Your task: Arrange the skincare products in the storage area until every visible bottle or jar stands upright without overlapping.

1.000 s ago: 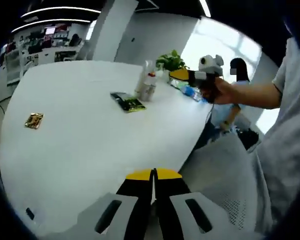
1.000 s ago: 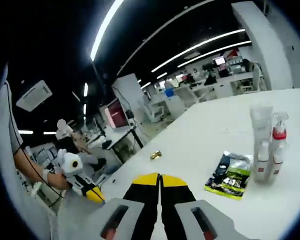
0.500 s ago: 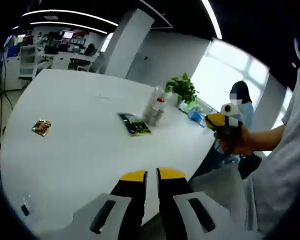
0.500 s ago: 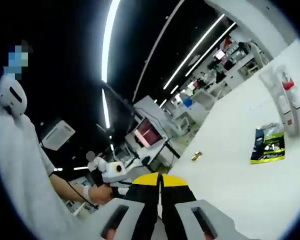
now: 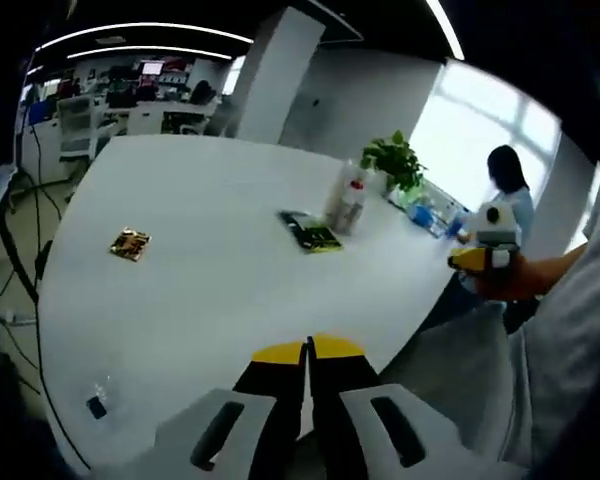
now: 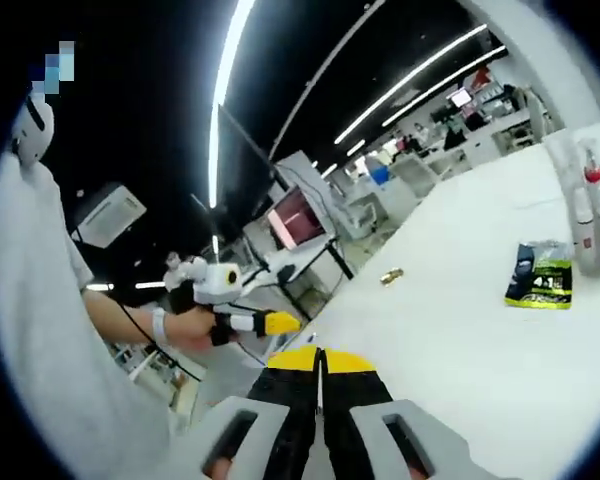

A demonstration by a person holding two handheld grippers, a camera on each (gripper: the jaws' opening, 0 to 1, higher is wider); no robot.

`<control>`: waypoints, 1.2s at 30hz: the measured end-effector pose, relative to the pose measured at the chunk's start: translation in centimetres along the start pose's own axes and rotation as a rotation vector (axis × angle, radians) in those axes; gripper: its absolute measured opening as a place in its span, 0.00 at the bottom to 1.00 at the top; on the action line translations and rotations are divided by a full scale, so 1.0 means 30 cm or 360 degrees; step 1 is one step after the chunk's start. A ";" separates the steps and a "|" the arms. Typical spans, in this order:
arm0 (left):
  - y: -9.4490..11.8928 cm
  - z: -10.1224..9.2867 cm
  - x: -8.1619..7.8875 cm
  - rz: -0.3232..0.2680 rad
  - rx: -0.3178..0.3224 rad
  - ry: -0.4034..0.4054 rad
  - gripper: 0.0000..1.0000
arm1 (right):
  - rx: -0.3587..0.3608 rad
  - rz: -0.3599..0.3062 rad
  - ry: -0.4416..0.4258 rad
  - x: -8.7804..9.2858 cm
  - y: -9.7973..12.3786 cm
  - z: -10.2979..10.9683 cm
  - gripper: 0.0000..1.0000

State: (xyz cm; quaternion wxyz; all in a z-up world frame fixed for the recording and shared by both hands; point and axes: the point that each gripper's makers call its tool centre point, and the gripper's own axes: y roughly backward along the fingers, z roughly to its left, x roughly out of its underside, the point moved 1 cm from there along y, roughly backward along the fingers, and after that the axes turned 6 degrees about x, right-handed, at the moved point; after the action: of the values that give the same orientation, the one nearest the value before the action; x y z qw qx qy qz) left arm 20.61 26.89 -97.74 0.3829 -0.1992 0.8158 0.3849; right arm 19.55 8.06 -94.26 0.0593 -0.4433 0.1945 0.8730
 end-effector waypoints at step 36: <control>0.145 0.596 0.262 0.1433 -0.0157 -0.0887 0.57 | 0.0283 0.0178 0.0009 0.099 0.034 -0.033 0.11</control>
State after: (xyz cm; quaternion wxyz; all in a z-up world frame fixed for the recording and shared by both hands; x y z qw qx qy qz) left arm 21.43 43.33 -109.13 0.3722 0.2629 0.6688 0.5875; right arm 18.23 6.52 -96.84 0.0491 -0.4273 0.2959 0.8529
